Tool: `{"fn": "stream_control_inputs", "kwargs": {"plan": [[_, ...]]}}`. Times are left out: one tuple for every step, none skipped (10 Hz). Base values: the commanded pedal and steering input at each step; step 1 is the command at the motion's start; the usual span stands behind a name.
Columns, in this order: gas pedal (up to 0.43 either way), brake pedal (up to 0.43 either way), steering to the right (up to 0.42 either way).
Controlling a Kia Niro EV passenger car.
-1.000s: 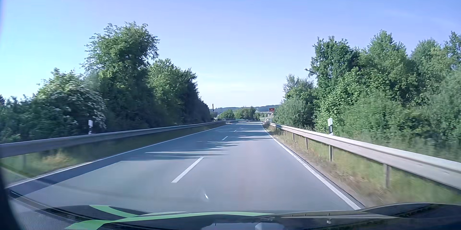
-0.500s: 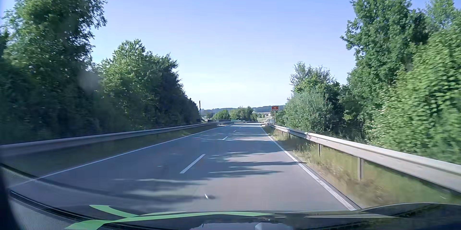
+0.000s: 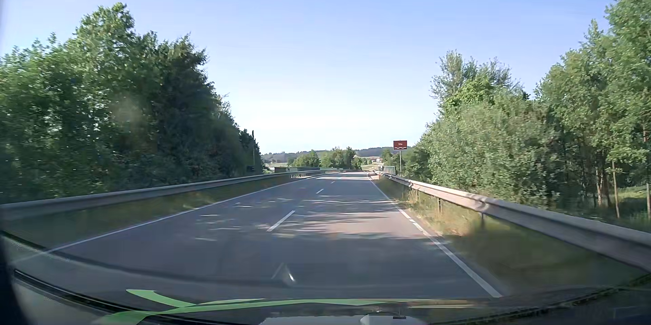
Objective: Follow the waypoints while adhering to traffic rules and regulations
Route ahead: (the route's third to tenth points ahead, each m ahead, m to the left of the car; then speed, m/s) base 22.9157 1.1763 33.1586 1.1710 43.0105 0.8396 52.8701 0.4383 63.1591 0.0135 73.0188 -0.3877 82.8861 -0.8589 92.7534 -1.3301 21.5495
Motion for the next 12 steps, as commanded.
{"fn": "stream_control_inputs", "kwargs": {"plan": [[0.189,0.0,0.0],[0.189,0.0,0.001],[0.189,0.0,0.001],[0.189,0.0,0.001],[0.189,0.0,0.001],[0.197,0.0,0.001],[0.197,0.0,0.001],[0.197,0.0,0.001],[0.197,0.0,0.001],[0.197,0.0,0.001],[0.197,0.0,0.001],[0.197,0.0,0.001]]}}
